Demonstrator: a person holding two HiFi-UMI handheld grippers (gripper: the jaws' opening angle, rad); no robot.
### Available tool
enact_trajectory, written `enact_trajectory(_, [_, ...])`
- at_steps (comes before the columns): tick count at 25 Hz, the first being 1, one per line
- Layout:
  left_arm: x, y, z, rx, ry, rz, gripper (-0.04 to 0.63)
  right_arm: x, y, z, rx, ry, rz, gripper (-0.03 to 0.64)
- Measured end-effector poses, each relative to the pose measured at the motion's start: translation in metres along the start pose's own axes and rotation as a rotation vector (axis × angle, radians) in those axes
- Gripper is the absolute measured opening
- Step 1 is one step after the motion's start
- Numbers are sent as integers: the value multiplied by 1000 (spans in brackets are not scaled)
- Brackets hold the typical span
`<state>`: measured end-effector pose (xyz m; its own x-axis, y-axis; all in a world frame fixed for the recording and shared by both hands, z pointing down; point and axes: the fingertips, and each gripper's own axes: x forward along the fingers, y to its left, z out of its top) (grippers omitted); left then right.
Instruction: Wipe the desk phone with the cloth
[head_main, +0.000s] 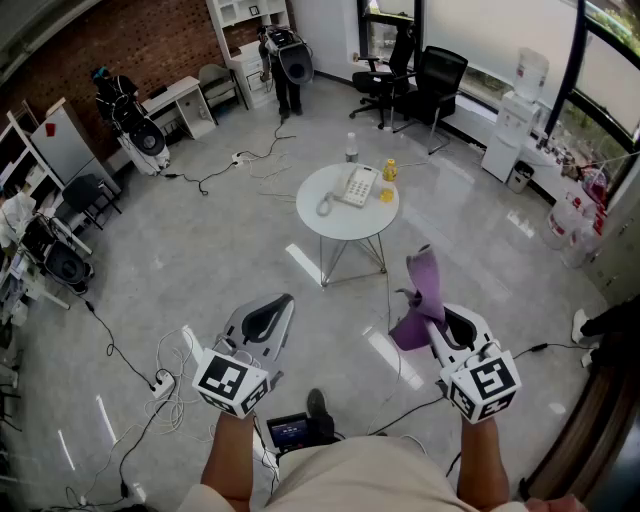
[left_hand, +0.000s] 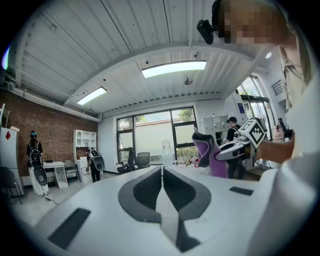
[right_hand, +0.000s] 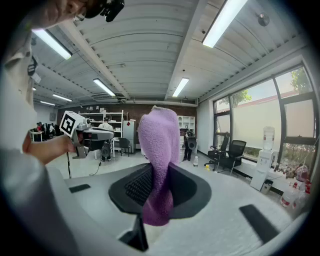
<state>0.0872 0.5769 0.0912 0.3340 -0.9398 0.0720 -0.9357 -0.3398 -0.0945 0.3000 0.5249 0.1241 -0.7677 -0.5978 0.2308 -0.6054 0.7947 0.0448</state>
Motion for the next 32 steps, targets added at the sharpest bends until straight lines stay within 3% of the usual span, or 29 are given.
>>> enact_trajectory(18, [33,37,-19,-26,24,-10,12,44,-19,-10,23,44,-13,71])
enact_trajectory(32, [61,153,-38,-47,23,-104,12,134,-7,9,131,27,-124,75])
